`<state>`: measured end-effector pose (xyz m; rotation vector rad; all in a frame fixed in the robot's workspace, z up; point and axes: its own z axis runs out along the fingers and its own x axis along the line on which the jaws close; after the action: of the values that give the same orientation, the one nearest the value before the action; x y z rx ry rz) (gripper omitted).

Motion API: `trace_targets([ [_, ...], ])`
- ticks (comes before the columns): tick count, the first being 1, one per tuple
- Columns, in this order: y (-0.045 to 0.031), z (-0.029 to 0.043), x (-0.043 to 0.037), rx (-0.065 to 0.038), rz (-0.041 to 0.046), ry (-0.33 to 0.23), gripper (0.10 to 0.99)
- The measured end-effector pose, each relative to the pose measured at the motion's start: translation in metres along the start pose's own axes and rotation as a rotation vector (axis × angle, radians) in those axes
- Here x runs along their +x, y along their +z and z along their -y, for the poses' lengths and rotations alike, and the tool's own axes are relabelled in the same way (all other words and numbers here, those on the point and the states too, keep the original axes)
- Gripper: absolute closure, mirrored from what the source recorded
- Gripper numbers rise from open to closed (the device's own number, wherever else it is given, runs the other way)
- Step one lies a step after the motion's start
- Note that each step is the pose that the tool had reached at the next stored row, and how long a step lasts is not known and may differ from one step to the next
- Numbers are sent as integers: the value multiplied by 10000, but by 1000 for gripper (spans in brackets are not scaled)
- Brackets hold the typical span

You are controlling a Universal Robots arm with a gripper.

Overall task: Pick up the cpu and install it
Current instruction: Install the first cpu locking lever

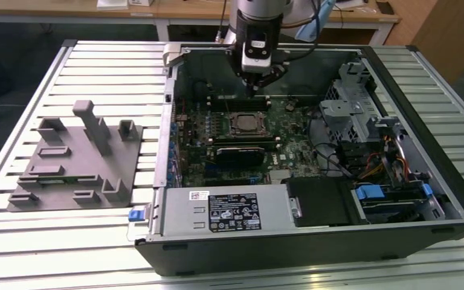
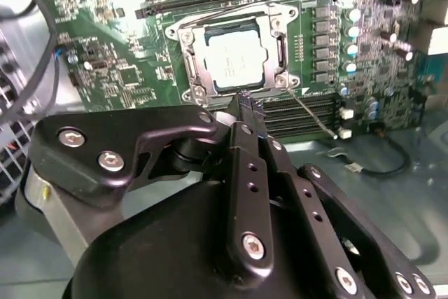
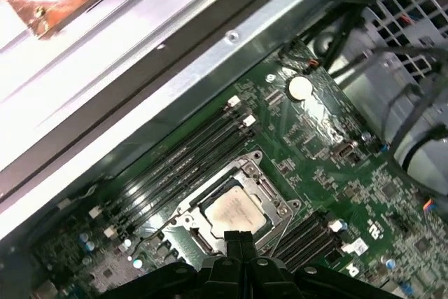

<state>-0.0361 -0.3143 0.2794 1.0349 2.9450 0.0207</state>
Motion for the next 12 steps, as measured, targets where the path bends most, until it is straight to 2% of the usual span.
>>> trace_targets([
  [12,9,0,0,-31,-42,-2180,980],
])
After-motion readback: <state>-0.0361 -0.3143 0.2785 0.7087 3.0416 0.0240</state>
